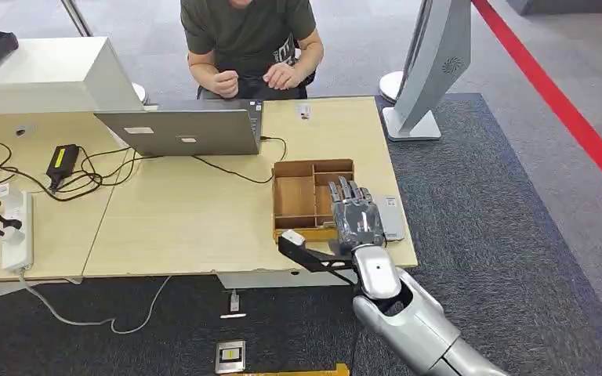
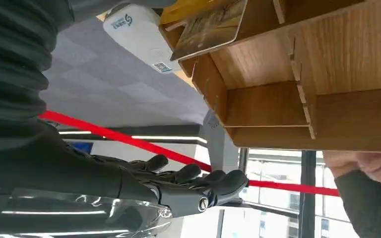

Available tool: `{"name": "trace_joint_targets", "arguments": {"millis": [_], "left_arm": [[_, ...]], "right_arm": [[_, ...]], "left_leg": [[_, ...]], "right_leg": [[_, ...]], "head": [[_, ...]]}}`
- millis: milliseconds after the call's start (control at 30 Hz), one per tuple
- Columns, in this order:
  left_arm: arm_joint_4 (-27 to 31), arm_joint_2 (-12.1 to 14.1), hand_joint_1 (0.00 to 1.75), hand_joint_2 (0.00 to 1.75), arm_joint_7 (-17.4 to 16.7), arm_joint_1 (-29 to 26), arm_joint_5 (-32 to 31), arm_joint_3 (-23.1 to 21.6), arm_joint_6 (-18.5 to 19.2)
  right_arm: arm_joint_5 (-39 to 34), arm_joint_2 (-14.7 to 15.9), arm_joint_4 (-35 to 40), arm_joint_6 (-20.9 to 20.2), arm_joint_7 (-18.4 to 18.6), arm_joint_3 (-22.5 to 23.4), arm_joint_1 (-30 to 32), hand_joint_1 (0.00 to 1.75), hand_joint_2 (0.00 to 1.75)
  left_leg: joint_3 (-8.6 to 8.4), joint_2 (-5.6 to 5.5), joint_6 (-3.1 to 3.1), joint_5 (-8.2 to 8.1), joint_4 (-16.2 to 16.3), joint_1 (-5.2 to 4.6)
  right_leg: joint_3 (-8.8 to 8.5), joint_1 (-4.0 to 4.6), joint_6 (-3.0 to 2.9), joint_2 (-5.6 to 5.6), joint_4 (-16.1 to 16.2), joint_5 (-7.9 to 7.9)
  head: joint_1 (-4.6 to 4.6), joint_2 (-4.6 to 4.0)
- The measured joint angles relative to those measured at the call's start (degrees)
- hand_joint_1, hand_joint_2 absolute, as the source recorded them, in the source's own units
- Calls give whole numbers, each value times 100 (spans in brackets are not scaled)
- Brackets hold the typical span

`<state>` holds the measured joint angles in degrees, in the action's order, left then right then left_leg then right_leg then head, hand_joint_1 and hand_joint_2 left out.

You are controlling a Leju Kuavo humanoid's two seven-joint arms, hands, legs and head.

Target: Pass the card to the sensor for recognition and then transmit it.

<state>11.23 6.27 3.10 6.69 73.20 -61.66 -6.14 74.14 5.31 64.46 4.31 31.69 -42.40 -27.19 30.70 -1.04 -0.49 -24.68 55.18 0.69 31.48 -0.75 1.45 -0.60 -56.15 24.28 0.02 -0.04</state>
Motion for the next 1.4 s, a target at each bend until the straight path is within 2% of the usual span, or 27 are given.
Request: {"name": "trace_joint_targets", "arguments": {"millis": [600,900,1400], "left_arm": [[0,-20,0,0,-2,0,135,7,-142],[0,-26,0,0,-2,-2,107,7,-92],[0,-26,0,0,-114,-5,85,7,-124]], "right_arm": [[249,-282,-723,179,-265,-2,-220,0,175],[258,-269,-898,155,-219,9,-238,0,175],[319,-112,-820,-181,-92,100,-251,0,175]], "left_leg": [[0,0,0,0,0,0],[-1,0,0,0,1,0],[-2,1,0,0,1,-1]], "right_leg": [[0,0,0,0,0,0],[0,0,0,0,0,0],[0,-1,0,0,1,0]], "head": [[0,0],[0,0],[0,0]]}}
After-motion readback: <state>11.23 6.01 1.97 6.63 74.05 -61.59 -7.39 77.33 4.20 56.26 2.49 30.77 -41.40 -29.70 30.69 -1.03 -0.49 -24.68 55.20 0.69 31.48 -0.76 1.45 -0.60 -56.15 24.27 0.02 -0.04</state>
